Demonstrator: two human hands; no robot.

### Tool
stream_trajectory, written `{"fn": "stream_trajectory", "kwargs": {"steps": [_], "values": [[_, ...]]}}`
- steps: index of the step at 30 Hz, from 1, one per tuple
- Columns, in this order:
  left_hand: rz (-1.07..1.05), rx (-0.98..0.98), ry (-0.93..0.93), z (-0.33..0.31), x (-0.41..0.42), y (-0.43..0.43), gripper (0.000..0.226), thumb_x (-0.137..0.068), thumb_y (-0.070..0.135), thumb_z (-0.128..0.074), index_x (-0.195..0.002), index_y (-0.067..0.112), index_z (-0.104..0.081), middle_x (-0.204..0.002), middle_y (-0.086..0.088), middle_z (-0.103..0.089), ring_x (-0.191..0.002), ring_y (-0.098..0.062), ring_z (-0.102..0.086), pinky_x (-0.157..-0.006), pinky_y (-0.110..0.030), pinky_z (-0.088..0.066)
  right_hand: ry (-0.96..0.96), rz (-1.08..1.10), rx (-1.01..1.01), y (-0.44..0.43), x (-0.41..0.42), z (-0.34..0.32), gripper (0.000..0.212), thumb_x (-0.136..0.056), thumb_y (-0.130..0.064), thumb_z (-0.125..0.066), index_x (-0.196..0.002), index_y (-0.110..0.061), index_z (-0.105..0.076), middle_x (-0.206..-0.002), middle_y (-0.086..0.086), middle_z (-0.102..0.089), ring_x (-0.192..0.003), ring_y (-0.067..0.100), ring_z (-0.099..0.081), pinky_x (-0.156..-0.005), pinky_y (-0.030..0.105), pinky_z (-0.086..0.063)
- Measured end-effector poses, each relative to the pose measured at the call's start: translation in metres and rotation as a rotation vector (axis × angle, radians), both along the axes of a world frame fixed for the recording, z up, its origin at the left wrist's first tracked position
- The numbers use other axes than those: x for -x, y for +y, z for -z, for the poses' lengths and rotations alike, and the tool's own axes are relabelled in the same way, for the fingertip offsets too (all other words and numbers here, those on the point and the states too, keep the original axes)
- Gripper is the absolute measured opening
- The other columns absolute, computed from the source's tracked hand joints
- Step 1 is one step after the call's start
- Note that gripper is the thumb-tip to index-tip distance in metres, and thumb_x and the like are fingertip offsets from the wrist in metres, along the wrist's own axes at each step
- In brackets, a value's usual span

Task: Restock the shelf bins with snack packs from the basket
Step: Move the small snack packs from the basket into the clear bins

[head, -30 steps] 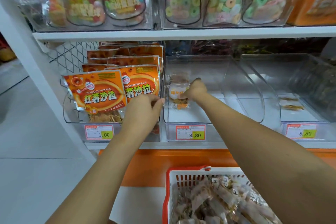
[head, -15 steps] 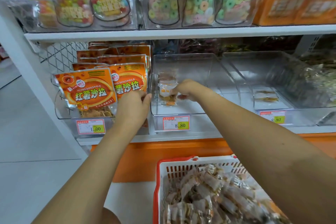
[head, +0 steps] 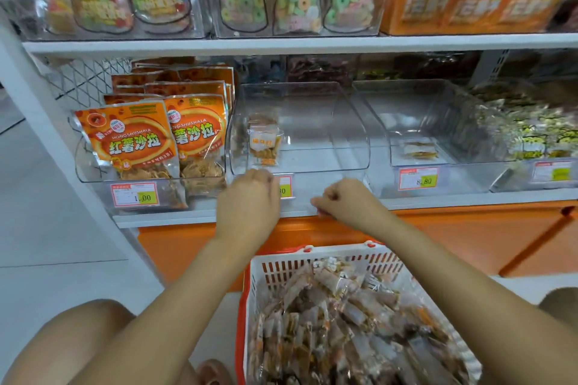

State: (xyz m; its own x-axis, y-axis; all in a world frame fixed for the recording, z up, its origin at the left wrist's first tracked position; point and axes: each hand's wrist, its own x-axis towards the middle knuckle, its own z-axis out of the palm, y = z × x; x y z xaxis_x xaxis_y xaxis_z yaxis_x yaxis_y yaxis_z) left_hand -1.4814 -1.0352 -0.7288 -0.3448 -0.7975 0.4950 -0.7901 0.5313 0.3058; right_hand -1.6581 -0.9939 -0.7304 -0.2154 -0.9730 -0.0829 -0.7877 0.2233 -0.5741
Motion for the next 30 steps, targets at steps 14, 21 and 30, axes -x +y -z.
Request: {"fn": "stream_trajectory", "kwargs": {"steps": [14,21,30], "values": [[0.172,-0.837,-0.38,0.142,0.046,0.032,0.027,-0.094,0.029,-0.05,-0.073,0.016,-0.06,-0.076,-0.005,-0.06,-0.075,-0.022,-0.057,-0.071,-0.032,-0.047,0.121,-0.109,-0.303,0.074,0.01,0.135,0.052,-0.097,-0.014,-0.04,-0.147,-0.027,-0.033,-0.143,0.004,-0.047,-0.119,0.022,-0.054,-0.096,0.03,-0.045],[0.138,-0.745,-0.464,0.17,0.041,0.032,0.027,-0.094,0.027,-0.045,-0.096,0.013,-0.069,-0.093,-0.007,-0.069,-0.089,-0.025,-0.065,-0.073,-0.033,-0.052,0.14,-0.073,-0.319,0.08,0.013,0.138,0.047,-0.097,-0.015,-0.04,-0.143,-0.026,-0.04,-0.124,0.007,-0.06,-0.109,0.024,-0.059,-0.093,0.033,-0.047],[0.074,-0.72,-0.28,0.112,0.039,0.027,0.029,-0.094,0.012,-0.045,-0.074,0.018,-0.066,-0.072,0.0,-0.06,-0.058,-0.02,-0.057,-0.056,-0.028,-0.05,-0.097,0.074,-0.304,0.075,0.019,0.131,0.05,-0.098,-0.041,-0.045,-0.143,-0.021,-0.041,-0.136,0.007,-0.054,-0.119,0.023,-0.053,-0.096,0.03,-0.042]]}}
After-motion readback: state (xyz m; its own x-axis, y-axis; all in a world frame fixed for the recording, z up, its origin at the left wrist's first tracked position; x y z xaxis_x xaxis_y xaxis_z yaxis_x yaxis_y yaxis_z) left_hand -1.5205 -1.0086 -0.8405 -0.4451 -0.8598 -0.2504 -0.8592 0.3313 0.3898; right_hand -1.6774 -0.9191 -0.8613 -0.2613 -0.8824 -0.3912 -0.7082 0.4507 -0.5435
